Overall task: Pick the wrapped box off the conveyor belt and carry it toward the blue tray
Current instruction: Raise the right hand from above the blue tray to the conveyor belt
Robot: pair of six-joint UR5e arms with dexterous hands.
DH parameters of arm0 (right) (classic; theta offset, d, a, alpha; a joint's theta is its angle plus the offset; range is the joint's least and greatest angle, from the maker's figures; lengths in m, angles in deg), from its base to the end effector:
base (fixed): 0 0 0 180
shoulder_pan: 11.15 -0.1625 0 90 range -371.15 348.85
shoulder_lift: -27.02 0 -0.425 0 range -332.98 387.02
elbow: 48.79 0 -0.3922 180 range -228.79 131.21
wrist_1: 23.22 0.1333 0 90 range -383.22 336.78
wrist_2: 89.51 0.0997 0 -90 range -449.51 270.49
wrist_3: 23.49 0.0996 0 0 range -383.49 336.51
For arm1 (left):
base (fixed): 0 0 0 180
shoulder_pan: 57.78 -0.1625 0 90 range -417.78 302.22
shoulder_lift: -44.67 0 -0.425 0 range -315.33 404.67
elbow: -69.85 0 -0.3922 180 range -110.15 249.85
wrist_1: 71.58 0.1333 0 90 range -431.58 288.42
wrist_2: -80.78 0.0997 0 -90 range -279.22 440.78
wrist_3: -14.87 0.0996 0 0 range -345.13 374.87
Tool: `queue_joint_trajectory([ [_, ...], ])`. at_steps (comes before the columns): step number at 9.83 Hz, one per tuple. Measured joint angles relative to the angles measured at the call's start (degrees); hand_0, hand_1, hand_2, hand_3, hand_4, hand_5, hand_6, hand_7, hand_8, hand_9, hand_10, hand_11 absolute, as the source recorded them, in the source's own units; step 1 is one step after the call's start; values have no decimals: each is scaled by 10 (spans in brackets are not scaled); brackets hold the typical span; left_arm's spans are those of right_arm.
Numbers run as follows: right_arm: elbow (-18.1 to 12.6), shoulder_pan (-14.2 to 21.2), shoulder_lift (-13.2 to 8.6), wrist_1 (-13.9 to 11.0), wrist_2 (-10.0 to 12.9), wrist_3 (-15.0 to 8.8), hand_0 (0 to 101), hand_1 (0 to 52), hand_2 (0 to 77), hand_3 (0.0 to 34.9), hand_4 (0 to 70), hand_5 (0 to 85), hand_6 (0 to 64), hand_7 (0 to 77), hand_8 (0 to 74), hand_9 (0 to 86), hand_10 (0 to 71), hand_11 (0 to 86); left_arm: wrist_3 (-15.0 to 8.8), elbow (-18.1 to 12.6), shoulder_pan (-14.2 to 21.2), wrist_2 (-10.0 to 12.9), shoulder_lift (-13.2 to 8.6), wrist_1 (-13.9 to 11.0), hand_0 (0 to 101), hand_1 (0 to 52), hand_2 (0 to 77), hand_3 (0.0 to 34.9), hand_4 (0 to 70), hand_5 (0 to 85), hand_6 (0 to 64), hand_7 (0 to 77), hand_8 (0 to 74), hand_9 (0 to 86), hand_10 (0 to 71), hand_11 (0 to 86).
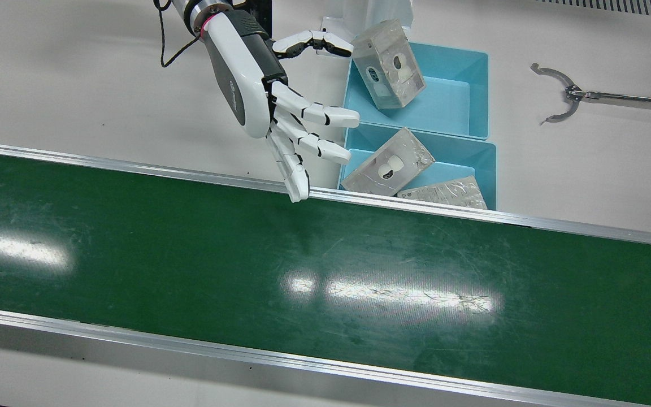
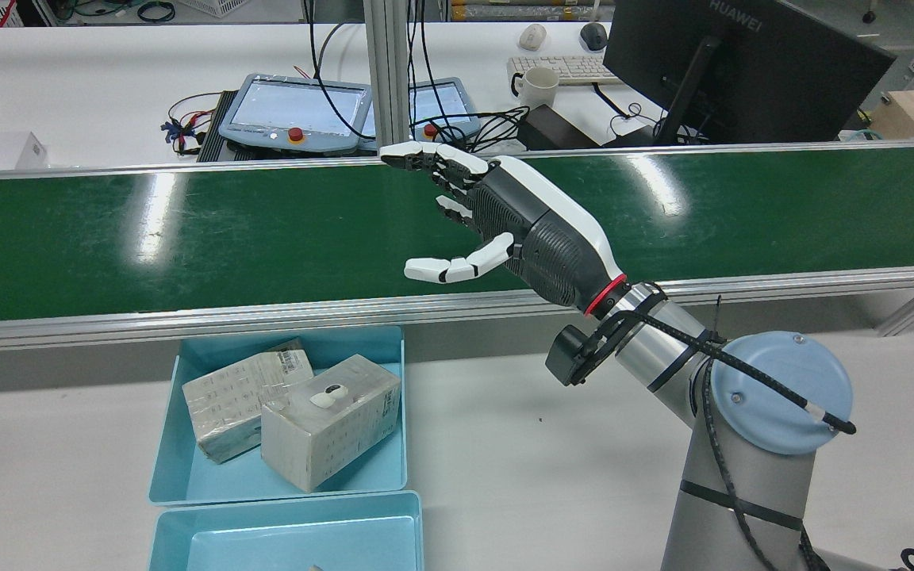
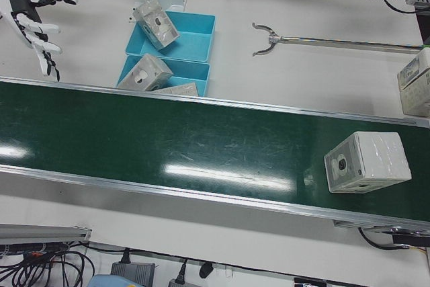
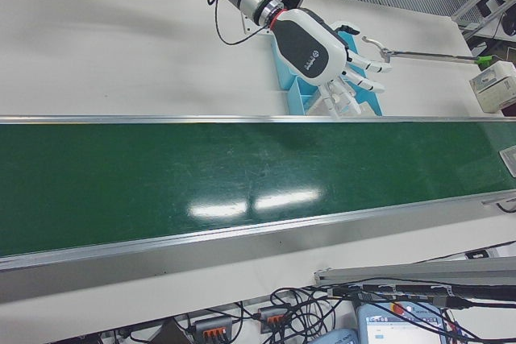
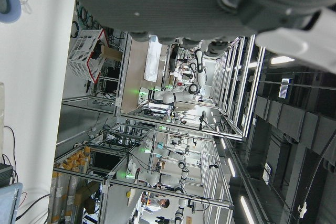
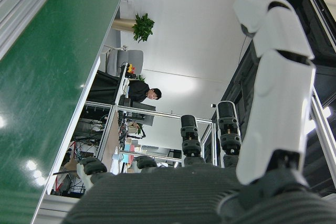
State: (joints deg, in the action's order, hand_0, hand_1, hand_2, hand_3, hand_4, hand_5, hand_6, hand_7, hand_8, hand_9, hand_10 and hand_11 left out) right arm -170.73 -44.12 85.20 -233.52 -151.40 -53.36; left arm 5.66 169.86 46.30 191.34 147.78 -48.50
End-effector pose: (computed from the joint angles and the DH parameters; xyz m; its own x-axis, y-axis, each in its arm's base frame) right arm -0.3430 -0.4373 0.2066 -0.9326 0.3068 0.1902 -0.0022 0.5222 -0.8528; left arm -0.2293 -0.5100 0.5221 -0.9808 -0.1115 0.1598 -0.1589 -0.0174 -0.9871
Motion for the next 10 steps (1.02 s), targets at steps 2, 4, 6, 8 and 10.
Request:
queue_joint_trajectory([
  [2, 0, -33, 19, -1, -11, 27, 462, 153, 251, 303, 158, 185, 0, 169, 0, 16, 16, 38, 0, 0, 0, 0, 0, 0, 0, 0, 5, 0, 0, 5, 0, 5, 5, 0, 0, 0],
  [4, 1, -69, 46, 0, -16, 63, 455, 142, 224, 303, 136, 180, 0, 153, 0, 16, 11, 49, 0, 0, 0, 0, 0, 0, 0, 0, 5, 0, 0, 5, 0, 5, 5, 0, 0, 0],
  [6, 7, -119, 68, 4, -26, 93, 435, 115, 207, 303, 104, 180, 0, 147, 0, 16, 38, 60, 0, 0, 0, 0, 0, 0, 0, 0, 5, 0, 0, 5, 0, 5, 5, 0, 0, 0],
  [8, 8, -145, 88, 6, -36, 127, 425, 98, 158, 303, 109, 175, 0, 147, 0, 16, 38, 76, 0, 0, 0, 0, 0, 0, 0, 0, 11, 0, 0, 5, 0, 5, 0, 5, 0, 0],
  [10, 3, -154, 99, 6, -39, 155, 420, 98, 147, 302, 76, 175, 0, 147, 0, 16, 44, 76, 0, 0, 0, 0, 0, 0, 0, 0, 11, 0, 0, 5, 0, 5, 5, 0, 0, 0],
])
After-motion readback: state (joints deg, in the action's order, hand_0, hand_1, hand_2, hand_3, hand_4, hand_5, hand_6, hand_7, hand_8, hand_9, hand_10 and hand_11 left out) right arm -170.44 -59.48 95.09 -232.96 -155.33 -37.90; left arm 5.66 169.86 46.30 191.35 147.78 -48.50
